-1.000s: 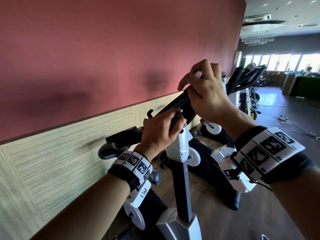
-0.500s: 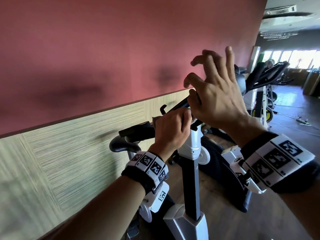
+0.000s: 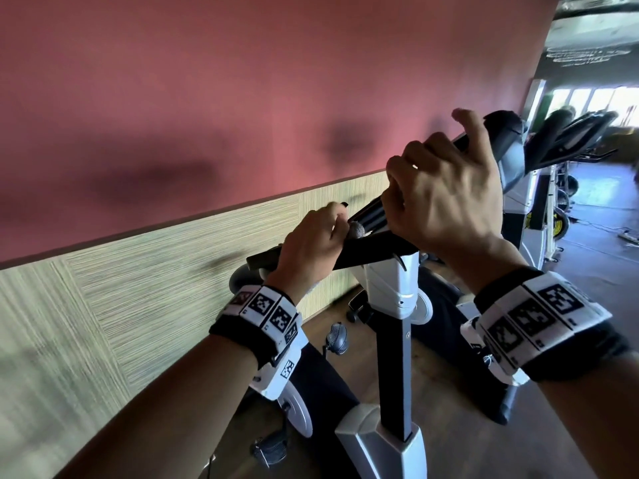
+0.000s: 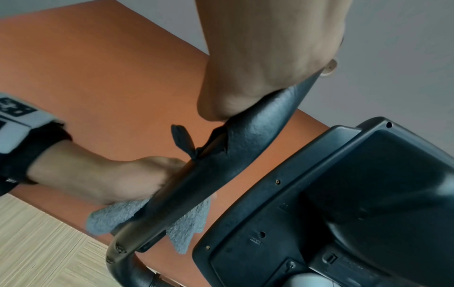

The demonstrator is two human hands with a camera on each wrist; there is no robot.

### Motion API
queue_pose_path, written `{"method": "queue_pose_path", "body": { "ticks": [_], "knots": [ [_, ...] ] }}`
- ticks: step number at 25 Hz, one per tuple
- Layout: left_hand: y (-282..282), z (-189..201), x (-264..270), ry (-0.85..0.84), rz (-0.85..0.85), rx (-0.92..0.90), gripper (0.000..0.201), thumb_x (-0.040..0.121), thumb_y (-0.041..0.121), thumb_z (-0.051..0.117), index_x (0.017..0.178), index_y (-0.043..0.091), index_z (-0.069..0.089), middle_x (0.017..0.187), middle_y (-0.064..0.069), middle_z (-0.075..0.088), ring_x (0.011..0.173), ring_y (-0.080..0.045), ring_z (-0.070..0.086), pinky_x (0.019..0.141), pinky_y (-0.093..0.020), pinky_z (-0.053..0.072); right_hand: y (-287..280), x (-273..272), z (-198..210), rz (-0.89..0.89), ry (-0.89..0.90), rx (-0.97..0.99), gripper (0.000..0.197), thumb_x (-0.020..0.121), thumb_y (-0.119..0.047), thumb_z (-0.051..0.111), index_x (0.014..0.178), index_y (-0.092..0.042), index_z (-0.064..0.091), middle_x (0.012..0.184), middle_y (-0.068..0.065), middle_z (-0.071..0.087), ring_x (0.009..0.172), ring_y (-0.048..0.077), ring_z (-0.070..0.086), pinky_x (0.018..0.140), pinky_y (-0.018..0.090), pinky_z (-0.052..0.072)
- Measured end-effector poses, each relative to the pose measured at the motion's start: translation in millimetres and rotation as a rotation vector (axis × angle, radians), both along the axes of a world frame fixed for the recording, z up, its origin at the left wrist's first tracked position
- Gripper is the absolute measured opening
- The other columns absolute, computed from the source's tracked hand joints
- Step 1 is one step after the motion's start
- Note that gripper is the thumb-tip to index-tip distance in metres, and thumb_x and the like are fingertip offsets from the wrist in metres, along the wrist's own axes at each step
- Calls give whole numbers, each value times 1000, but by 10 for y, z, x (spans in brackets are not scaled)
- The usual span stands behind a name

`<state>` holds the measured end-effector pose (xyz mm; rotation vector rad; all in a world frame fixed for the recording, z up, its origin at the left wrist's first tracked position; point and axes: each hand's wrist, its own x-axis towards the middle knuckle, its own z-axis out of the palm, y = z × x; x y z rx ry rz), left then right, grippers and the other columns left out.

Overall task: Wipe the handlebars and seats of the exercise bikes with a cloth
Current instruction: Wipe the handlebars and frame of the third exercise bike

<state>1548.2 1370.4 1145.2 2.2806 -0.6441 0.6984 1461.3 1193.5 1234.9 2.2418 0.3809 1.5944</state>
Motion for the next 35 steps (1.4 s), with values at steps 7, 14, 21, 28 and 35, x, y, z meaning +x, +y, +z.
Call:
{"method": "queue_pose_path", "body": {
  "ticks": [7, 14, 21, 28, 35],
  "knots": [
    [191, -123, -159, -392, 96, 260, 52, 108, 46, 27, 79, 23, 63, 54, 7, 54, 49, -22, 57, 45, -28, 35, -17, -11, -10, 16, -18, -5, 26, 87, -25, 45, 77, -13, 66, 72, 8, 65, 77, 33, 60, 112, 45, 31],
    [250, -393, -296, -499, 162, 265, 58, 112, 32, 11, 96, 12, 64, 72, -2, 59, 67, -27, 56, 89, -41, 50, -48, -33, -16, 16, -9, -19, 27, 87, -25, 44, 76, -12, 65, 69, 9, 66, 74, 32, 60, 106, 44, 36],
    [260, -328, -157, -568, 201, 337, 42, 108, 18, 29, 91, 3, 65, 58, -7, 54, 53, -31, 55, 93, -48, 56, -65, -29, -28, 4, -14, -32, 27, 86, -24, 45, 75, -12, 66, 68, 9, 68, 73, 32, 60, 103, 42, 35],
    [247, -100, -112, -504, 91, 364, 43, 104, 23, 24, 70, 13, 49, 44, -2, 43, 41, -30, 43, 91, -46, 56, -45, -41, -19, 2, -2, -36, 25, 86, -25, 46, 75, -13, 65, 67, 8, 68, 75, 32, 60, 101, 42, 34],
    [317, -84, -88, -357, 121, 401, 41, 101, 29, 30, 71, 11, 51, 49, -4, 44, 49, -33, 51, 52, -33, 37, -62, -38, -31, -3, 14, -48, 25, 86, -26, 46, 76, -12, 65, 67, 8, 67, 75, 32, 59, 99, 42, 33]
  ]
}}
